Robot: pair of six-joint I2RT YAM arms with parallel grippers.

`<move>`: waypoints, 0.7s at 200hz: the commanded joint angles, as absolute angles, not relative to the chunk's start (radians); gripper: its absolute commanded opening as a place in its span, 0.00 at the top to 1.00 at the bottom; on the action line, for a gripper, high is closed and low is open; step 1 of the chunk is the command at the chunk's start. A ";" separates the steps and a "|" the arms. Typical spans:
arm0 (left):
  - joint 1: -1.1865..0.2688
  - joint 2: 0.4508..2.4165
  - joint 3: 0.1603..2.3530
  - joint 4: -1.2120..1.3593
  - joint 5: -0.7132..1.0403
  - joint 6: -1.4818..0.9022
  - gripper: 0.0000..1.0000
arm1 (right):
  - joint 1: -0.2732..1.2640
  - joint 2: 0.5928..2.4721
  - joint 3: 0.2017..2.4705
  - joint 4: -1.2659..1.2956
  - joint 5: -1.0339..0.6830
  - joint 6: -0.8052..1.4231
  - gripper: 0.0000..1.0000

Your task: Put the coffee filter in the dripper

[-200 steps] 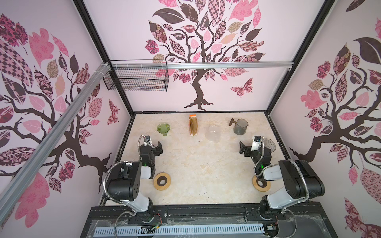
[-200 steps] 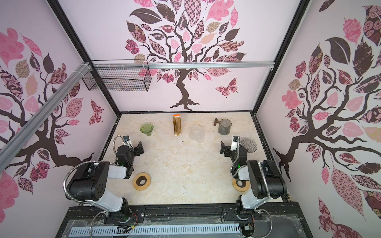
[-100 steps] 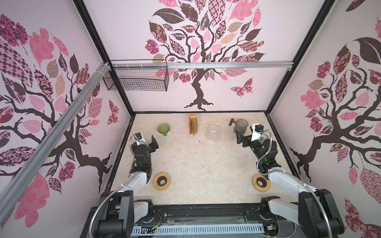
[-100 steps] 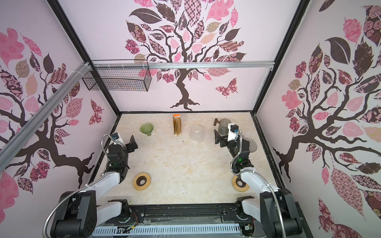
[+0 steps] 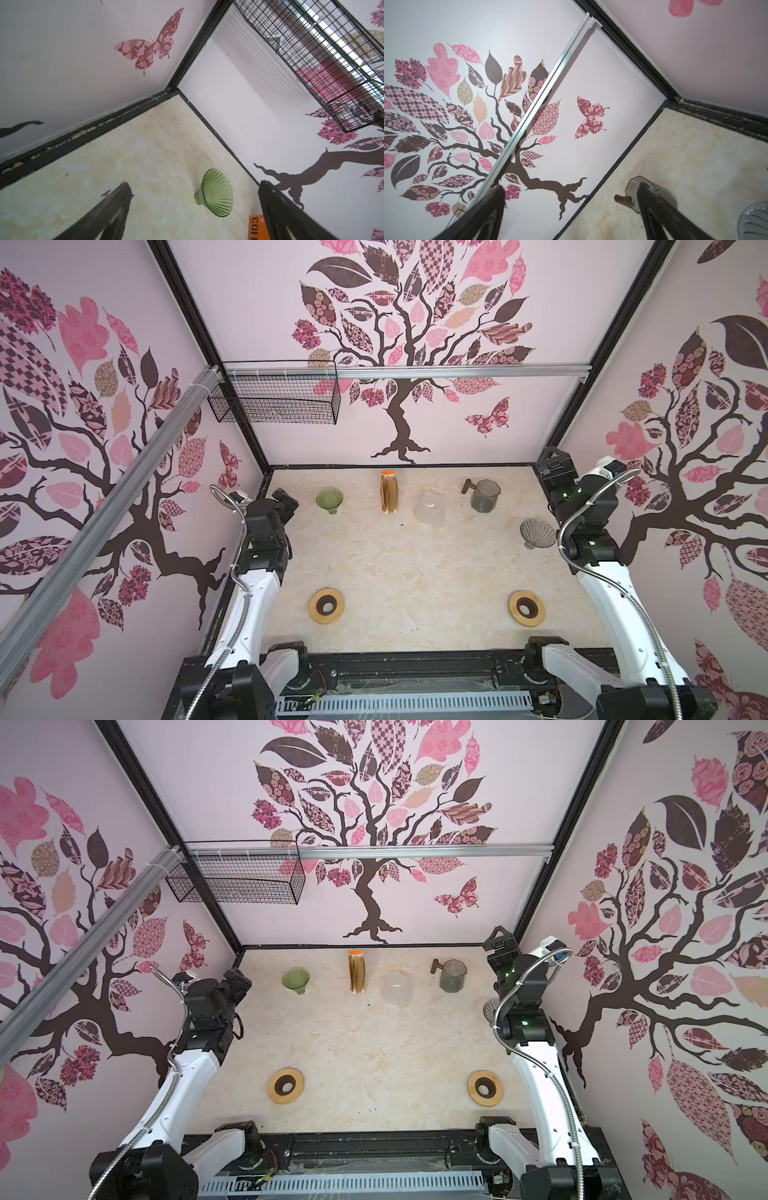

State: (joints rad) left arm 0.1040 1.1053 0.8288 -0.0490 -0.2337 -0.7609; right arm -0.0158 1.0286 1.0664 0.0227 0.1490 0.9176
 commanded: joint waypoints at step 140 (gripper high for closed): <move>-0.087 1.424 1.376 -0.638 0.289 -0.903 0.02 | -0.001 1.328 1.425 -0.456 -0.069 0.939 0.00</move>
State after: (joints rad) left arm -0.0189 1.4055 1.2819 -0.4469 0.2726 -0.9829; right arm -0.0124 1.3014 1.4311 -0.4507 -0.0242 0.9463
